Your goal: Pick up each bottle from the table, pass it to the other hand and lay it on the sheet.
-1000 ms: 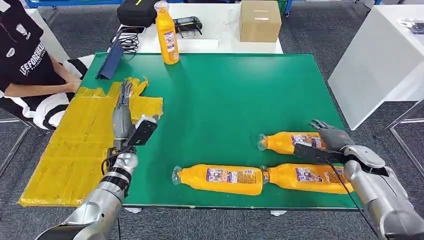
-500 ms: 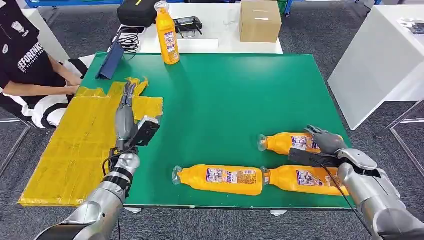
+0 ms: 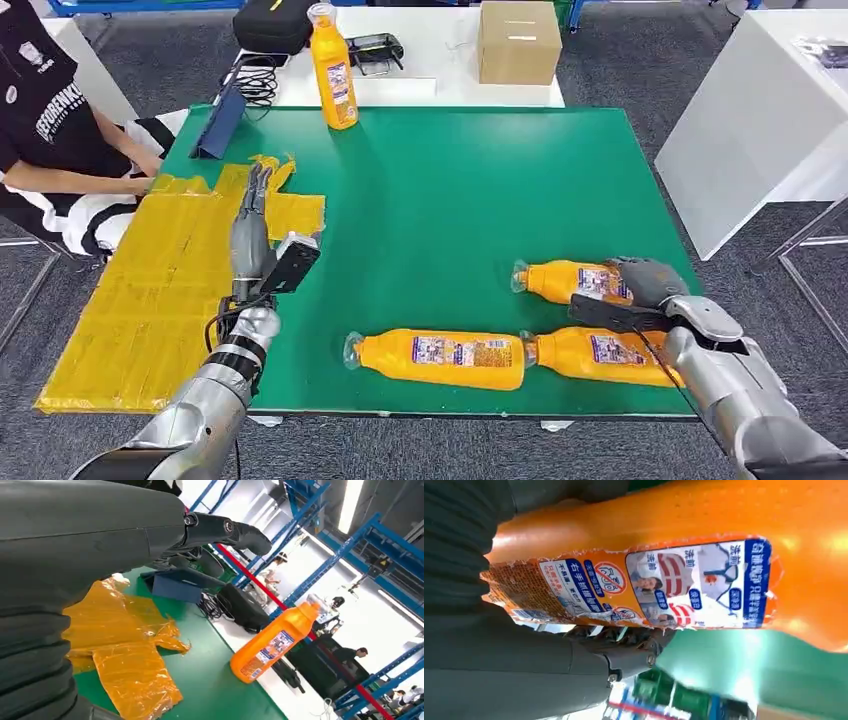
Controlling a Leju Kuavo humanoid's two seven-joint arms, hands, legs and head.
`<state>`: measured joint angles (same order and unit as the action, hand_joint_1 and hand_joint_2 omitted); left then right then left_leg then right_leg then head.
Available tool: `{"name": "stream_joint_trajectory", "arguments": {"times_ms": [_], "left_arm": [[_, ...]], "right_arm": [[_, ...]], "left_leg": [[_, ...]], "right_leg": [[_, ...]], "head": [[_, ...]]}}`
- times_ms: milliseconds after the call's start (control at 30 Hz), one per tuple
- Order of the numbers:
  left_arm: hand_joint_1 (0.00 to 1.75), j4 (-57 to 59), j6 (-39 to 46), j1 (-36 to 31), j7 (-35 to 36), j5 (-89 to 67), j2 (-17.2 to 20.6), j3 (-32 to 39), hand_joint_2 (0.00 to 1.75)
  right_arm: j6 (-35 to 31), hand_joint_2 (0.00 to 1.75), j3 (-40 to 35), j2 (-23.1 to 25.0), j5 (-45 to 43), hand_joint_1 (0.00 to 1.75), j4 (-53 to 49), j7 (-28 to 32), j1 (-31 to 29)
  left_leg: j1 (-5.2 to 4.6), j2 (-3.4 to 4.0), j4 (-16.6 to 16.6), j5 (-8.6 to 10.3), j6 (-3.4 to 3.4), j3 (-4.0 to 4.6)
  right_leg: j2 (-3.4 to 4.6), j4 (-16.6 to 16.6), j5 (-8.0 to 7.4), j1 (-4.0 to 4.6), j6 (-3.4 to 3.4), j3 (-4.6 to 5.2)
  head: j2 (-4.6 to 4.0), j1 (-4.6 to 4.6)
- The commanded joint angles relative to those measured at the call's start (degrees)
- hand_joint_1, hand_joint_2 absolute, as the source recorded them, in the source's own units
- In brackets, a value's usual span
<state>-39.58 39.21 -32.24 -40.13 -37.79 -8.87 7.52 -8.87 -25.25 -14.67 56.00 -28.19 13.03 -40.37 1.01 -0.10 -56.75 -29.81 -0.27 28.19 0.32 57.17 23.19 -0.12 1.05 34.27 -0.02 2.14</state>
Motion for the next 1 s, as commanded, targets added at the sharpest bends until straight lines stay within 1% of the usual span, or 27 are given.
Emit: {"name": "stream_joint_trajectory", "arguments": {"times_ms": [33,67,133,233,333,367,400,467,567,600,633,700,767,833,933,1000], "left_arm": [[0.0,-0.5,-0.5,0.4,0.7,-2.0,0.2,2.4,1.75],[0.0,-1.4,-1.0,0.9,0.8,-2.5,0.0,3.1,1.75],[0.0,-1.9,-1.3,1.1,0.8,-2.8,-0.1,3.4,1.75],[0.0,-1.9,-1.3,1.0,0.9,-2.8,-0.2,3.4,1.75],[0.0,-1.9,-1.3,1.0,0.9,-2.9,-0.2,3.4,1.75],[0.0,-2.0,-1.5,1.1,0.9,-3.1,-0.3,3.9,1.75],[0.0,-2.4,-1.6,1.3,0.9,-3.3,-0.5,4.0,1.75],[0.0,-3.9,-3.8,1.8,1.0,-2.9,-1.0,4.2,1.75],[0.0,-6.7,-9.2,2.0,1.3,-1.4,-2.4,3.4,1.75],[0.0,-8.0,-11.2,2.1,1.5,-0.5,-3.1,3.0,1.75],[0.0,-10.2,-15.1,2.3,1.9,1.1,-4.1,2.0,1.75],[0.0,-14.5,-20.6,3.2,3.7,2.8,-5.4,-1.0,1.75],[0.0,-17.7,-25.4,3.7,5.3,5.0,-6.1,-3.9,1.75],[0.0,-20.7,-30.2,3.8,7.0,8.5,-6.6,-6.7,1.75],[0.0,-21.1,-30.4,3.7,7.6,8.8,-6.5,-7.2,1.75],[0.0,-21.6,-34.7,3.5,7.6,12.2,-6.6,-8.0,1.75]], "right_arm": [[-11.2,1.75,6.4,10.0,6.7,1.75,-6.4,-6.9,1.5],[-12.2,1.75,8.5,11.5,8.2,1.75,-10.5,-7.0,3.3],[-11.2,1.75,9.0,11.9,9.1,1.75,-13.4,-7.8,4.3],[-11.0,1.75,9.4,11.5,9.0,1.75,-13.5,-7.7,4.5],[-11.0,1.75,9.5,11.2,9.0,1.75,-13.5,-7.7,4.5],[-14.0,1.75,11.8,12.6,9.9,1.75,-15.4,-5.8,5.6],[-15.1,1.75,12.6,13.6,10.7,1.75,-17.5,-5.7,6.5],[-16.5,1.75,14.3,16.3,11.3,1.75,-25.5,-5.0,9.8],[-20.1,1.75,14.7,21.5,6.1,1.75,-37.4,-1.3,14.6],[-20.3,1.75,14.4,22.9,3.7,1.75,-40.4,-0.3,15.7],[-20.3,1.75,13.8,24.4,0.5,1.75,-43.6,0.6,16.8],[-19.2,1.75,13.3,26.3,-5.7,1.75,-46.2,2.3,17.5],[-17.6,1.75,13.4,27.5,-11.1,1.75,-46.1,4.6,17.2],[-15.6,1.75,14.2,28.6,-14.7,1.75,-43.3,6.1,15.9],[-16.0,1.75,14.4,28.6,-15.1,1.75,-42.2,6.8,15.4],[-15.1,1.75,15.3,29.5,-16.5,1.75,-40.4,7.7,14.7]], "left_leg": [[0.02,0.25,0.1,-0.04,0.01,-0.17],[0.02,0.27,0.2,-0.04,0.02,-0.27],[0.08,0.21,0.1,-0.04,0.0,-0.07],[0.1,0.24,0.1,-0.06,0.05,-0.19],[0.06,-0.05,0.1,0.01,0.07,-0.03],[0.03,-0.11,0.0,0.01,0.05,0.02],[0.05,-0.08,0.1,0.01,0.07,0.0],[0.01,0.08,0.1,-0.03,0.05,-0.06],[0.01,0.13,0.1,-0.06,0.0,0.0],[0.02,0.1,0.1,-0.05,-0.01,0.04],[0.02,0.07,0.1,-0.08,0.0,-0.06],[0.04,-0.12,0.0,-0.07,0.0,0.07],[0.03,-0.13,0.0,0.0,0.02,0.3],[0.06,-0.11,0.0,-0.04,0.08,0.21],[0.06,-0.05,0.0,-0.02,0.06,0.25],[0.0,-0.07,0.1,0.0,0.07,0.16]], "right_leg": [[0.23,-0.1,-0.03,0.04,-0.03,-0.03],[0.23,-0.1,-0.03,0.05,-0.03,-0.1],[0.21,0.0,-0.03,0.08,-0.02,0.01],[0.22,-0.1,0.0,0.11,0.0,-0.07],[-0.06,0.0,0.01,0.08,0.02,-0.02],[-0.13,0.0,0.01,0.06,0.03,0.01],[-0.12,-0.1,-0.01,0.08,0.04,-0.04],[0.02,-0.1,0.0,0.05,0.02,-0.04],[0.08,0.0,0.03,0.05,-0.03,0.06],[0.04,0.0,0.04,0.05,-0.04,0.09],[0.0,0.0,0.09,0.06,-0.05,0.01],[-0.17,0.1,0.13,0.08,-0.04,0.12],[-0.17,0.1,0.05,0.07,0.0,0.33],[-0.16,0.0,0.07,0.1,0.02,0.22],[-0.1,0.0,0.02,0.1,0.03,0.24],[-0.13,0.0,0.03,0.06,0.03,0.17]], "head": [[0.0,0.02],[0.0,-0.02],[0.0,0.0],[0.0,0.02],[0.0,-0.02],[0.0,-0.02],[0.0,-0.02],[0.0,-0.02],[0.0,-0.02],[0.0,0.0],[0.0,-0.02],[0.0,0.0],[0.0,0.0],[0.0,-0.02],[0.0,-0.02],[0.0,-0.02]]}}
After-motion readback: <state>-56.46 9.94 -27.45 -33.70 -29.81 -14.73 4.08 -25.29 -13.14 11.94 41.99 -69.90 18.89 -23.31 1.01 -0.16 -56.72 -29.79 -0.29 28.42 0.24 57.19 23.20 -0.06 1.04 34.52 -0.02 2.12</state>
